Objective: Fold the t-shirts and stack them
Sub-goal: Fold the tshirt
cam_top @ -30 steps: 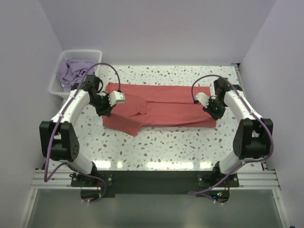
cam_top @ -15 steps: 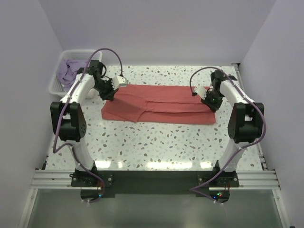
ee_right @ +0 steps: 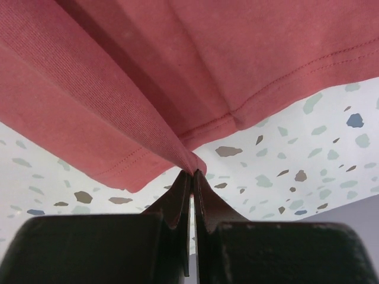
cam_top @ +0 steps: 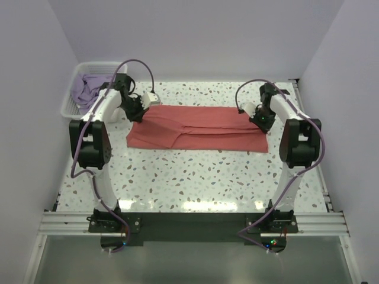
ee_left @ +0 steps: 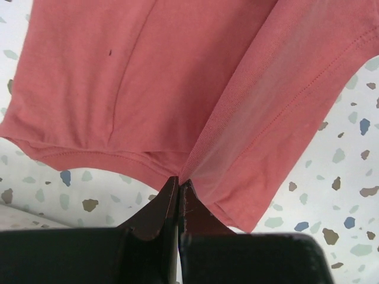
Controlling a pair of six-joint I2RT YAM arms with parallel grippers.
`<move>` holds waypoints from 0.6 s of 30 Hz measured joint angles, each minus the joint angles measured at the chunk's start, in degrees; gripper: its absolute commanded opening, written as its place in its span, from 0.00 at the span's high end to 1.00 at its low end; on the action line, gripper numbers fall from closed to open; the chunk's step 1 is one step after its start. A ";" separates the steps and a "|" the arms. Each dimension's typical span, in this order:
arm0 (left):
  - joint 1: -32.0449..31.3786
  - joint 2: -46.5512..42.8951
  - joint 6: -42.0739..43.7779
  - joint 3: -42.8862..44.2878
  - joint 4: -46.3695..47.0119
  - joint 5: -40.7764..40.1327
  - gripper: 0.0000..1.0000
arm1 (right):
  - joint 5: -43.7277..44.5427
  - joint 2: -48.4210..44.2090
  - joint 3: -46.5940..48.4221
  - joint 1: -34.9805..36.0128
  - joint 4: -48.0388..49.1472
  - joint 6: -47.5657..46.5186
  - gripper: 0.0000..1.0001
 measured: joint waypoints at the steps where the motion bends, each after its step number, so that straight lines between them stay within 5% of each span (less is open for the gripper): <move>1: -0.02 0.26 -0.02 0.35 0.24 -0.04 1.00 | 0.02 0.33 0.48 0.00 0.02 0.15 1.00; 18: -0.44 5.73 -1.88 4.57 1.73 -0.79 1.00 | 2.82 4.90 3.39 1.05 0.70 1.36 1.00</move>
